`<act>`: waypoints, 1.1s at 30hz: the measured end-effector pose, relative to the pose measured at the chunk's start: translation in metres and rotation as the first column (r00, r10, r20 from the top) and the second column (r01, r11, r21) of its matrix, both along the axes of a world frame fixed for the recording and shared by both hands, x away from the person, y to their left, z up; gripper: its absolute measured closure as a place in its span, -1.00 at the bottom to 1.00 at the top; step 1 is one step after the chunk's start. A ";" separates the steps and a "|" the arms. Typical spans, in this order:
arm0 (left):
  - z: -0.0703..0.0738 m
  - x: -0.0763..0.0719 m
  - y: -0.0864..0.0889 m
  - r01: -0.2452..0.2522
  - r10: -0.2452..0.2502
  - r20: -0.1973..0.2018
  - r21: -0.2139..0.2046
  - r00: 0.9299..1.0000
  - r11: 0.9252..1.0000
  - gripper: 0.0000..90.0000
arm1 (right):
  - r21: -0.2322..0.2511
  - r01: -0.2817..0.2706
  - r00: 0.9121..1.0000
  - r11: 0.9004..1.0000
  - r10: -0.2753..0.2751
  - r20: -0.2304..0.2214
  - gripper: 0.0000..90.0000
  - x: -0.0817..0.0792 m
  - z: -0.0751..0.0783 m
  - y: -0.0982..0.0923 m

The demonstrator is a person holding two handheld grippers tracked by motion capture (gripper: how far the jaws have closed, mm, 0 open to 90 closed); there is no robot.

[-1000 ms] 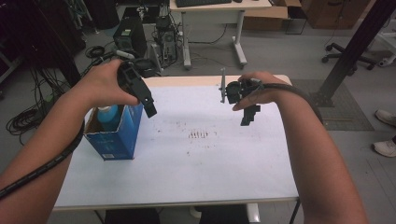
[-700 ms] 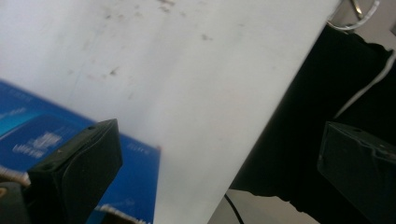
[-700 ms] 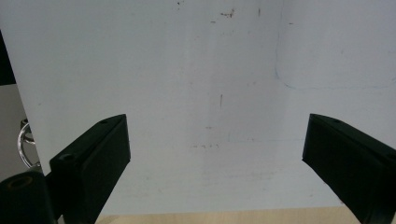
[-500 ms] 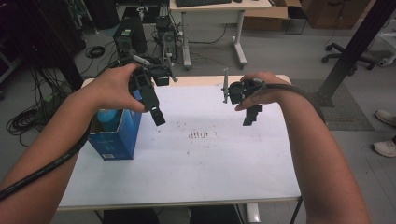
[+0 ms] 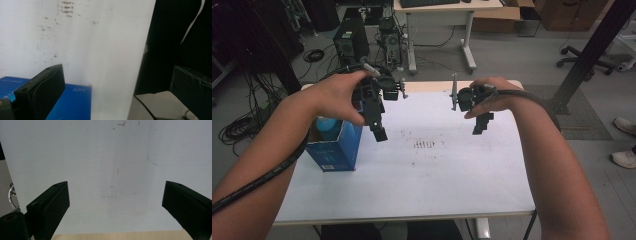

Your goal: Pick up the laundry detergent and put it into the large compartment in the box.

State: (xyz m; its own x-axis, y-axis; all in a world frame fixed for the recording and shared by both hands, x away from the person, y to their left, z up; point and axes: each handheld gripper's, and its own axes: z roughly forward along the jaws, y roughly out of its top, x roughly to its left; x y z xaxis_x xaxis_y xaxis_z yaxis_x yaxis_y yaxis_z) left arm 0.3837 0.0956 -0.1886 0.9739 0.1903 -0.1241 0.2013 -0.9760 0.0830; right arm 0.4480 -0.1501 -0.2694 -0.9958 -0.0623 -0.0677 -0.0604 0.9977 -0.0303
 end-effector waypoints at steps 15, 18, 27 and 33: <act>0.004 0.002 -0.008 0.009 -0.009 0.016 0.004 1.000 1.000 -1.00 | 0.004 0.004 1.000 1.000 -0.004 -0.006 -0.84 0.001 -0.004 -0.005; 0.004 0.002 -0.008 0.007 -0.007 0.014 0.002 1.000 1.000 -1.00 | 0.004 0.001 1.000 1.000 -0.001 -0.006 -0.84 0.000 -0.004 -0.005; 0.004 0.002 -0.007 0.000 0.000 0.012 -0.004 1.000 1.000 -1.00 | 0.003 0.009 1.000 1.000 -0.009 -0.006 -0.83 0.000 -0.004 -0.008; 0.003 0.002 -0.005 -0.003 0.003 0.011 -0.003 1.000 1.000 -1.00 | 0.001 0.005 1.000 1.000 -0.005 -0.008 -0.83 0.001 -0.005 -0.005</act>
State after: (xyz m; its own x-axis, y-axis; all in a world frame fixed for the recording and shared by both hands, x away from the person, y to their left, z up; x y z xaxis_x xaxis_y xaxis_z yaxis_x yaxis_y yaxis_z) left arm 0.3855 0.0904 -0.1852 0.9746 0.1930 -0.1136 0.2034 -0.9751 0.0885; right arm 0.4487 -0.1555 -0.2742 -0.9965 -0.0577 -0.0602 -0.0561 0.9980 -0.0284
